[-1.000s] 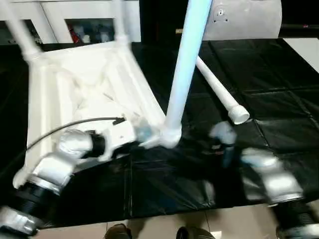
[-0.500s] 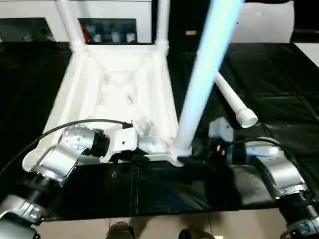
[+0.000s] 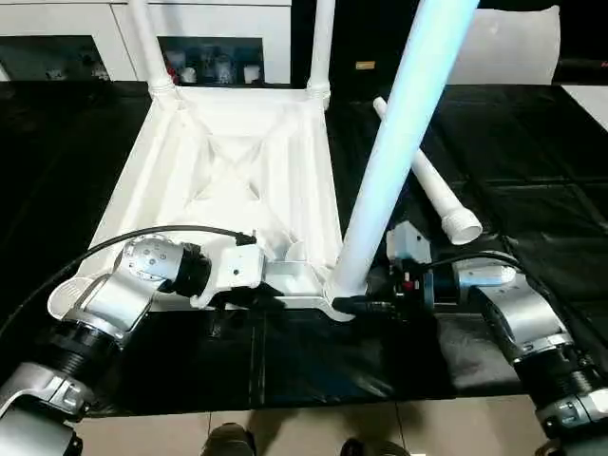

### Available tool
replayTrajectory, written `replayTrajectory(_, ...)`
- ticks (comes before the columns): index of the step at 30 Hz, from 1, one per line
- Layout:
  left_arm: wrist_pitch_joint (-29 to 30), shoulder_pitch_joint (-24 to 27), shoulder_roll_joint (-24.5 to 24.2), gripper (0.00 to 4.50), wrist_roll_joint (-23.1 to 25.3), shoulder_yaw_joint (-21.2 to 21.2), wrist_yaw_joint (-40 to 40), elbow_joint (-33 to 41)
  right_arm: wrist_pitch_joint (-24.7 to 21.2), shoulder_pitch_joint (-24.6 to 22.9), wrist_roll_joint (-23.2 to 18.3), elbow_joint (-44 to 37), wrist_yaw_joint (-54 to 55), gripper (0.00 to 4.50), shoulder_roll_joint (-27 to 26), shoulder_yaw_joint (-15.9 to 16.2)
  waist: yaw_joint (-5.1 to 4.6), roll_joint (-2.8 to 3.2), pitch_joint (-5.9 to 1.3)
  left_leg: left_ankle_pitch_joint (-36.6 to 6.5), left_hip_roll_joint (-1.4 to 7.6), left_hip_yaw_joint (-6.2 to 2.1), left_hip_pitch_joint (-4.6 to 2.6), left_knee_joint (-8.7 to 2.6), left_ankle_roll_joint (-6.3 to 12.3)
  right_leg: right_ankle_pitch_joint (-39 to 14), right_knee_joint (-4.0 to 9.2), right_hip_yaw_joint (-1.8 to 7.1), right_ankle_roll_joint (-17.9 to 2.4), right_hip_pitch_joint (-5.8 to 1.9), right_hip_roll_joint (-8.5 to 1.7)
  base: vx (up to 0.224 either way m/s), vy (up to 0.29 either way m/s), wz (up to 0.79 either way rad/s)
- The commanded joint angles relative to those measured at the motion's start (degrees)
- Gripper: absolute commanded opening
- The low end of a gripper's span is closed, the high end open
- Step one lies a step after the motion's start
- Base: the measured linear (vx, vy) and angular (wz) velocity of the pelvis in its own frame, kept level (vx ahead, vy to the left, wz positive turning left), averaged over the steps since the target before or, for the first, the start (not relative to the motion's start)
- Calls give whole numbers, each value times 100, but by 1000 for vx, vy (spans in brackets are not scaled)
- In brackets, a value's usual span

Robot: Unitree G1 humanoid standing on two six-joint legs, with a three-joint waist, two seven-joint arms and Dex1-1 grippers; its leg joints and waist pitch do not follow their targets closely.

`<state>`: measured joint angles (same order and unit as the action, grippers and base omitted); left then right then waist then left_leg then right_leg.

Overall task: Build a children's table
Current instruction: Rotate leg to tighten

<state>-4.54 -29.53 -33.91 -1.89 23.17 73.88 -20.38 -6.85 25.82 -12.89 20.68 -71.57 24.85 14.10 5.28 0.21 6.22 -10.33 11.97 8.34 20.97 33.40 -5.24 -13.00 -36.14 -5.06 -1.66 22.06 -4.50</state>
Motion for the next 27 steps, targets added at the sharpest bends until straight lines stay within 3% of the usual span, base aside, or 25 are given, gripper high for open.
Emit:
replayTrajectory(1, -152, 13, 8, 0, 216, 294, 327, 13, -25, 81, 0, 39, -82, 304, 8, 42, -29, 49, -491, -398, 115, 64, -21, -314, 459, 475, 311, 323, -1635, -341, -339, 0, 0, 0)
replayTrajectory(9, -37, 98, -32, 0, 163, 226, 282, 72, -201, 46, -48, -4, -197, 280, -3, 108, -31, 55, -458, -447, 117, 62, -27, -323, 459, 408, 321, 324, -1626, -326, -333, 0, 0, 0)
replayTrajectory(14, 599, 355, 99, 0, -77, -140, -290, 471, -515, -320, -224, -362, 33, 279, -150, 33, -42, 72, -411, -570, 133, 56, -36, -346, 456, 306, 342, 325, -1637, -303, -339, 0, 0, 0)
replayTrajectory(15, 1138, 502, 238, 0, -116, -379, -855, 806, -591, -552, -151, -630, 555, 279, -374, 13, -56, 79, -381, -623, 128, 62, -30, -355, 441, 223, 351, 327, -1625, -286, -328, 0, 0, 0)
replayTrajectory(16, 1161, 509, 245, 0, -120, -389, -877, 820, -593, -562, -147, -641, 578, 279, -384, 13, -62, 78, -363, -731, 153, 53, -29, -374, 369, 47, 367, 335, -1573, -291, -351, 0, 0, 0)
replayTrajectory(18, 1807, 665, 468, 0, -219, -647, -1452, 1252, -685, -769, 12, -854, 1286, 278, -723, -8, -84, 58, -327, -944, 130, 57, -31, -415, 278, -538, 434, 330, -1444, -280, -345, 0, 0, 0)
replayTrajectory(19, 2479, 849, 856, 0, -209, -806, -2090, 1780, -940, -848, 118, -926, 2178, 278, -1293, -77, -130, 46, -257, -1240, 126, 59, -17, -473, 104, -1313, 496, 338, -1264, -258, -348, 0, 0, 0)
replayTrajectory(20, 2479, 849, 856, 0, -209, -806, -2090, 1780, -940, -848, 118, -926, 2178, 278, -1293, -77, -159, 39, -257, -1328, 128, 49, -19, -486, 34, -1559, 506, 341, -1184, -267, -359, 0, 0, 0)
replayTrajectory(21, 2754, 914, 1080, 0, -174, -870, -2395, 1988, -1063, -830, 151, -911, 2579, 277, -1576, -124, -237, 1, -220, -1437, 75, 30, 17, -505, -40, -2108, 558, 341, -955, -272, -343, 0, 0, 0)
replayTrajectory(23, 2901, 947, 1192, 0, -154, -903, -2539, 2100, -1131, -823, 166, -914, 2766, 277, -1710, -148, -311, -9, -216, -1545, 49, 24, -29, -496, -47, -2494, 622, 377, -755, -215, -333, 0, 0, 0)
replayTrajectory(24, 3145, 950, 1495, 0, -78, -942, -2880, 2216, -1196, -737, 196, -829, 3163, 277, -2014, -214, -326, 0, -217, -1519, 47, 31, -28, -489, -14, -2513, 637, 394, -724, -208, -337, 0, 0, 0)
replayTrajectory(25, 3459, 899, 1940, 0, 40, -967, -3364, 2308, -1336, -589, 202, -675, 3754, 277, -2465, -341, -371, -1, -209, -1414, 66, 59, -44, -491, -1, -2370, 641, 425, -776, -149, -316, 0, 0, 0)
replayTrajectory(27, 3599, 792, 2309, 0, 190, -991, -3810, 2245, -1405, -454, 242, -530, 4227, 277, -2788, -438, -374, -13, -239, -1273, 49, 51, -26, -478, 11, -2210, 631, 415, -767, -180, -310, 0, 0, 0)
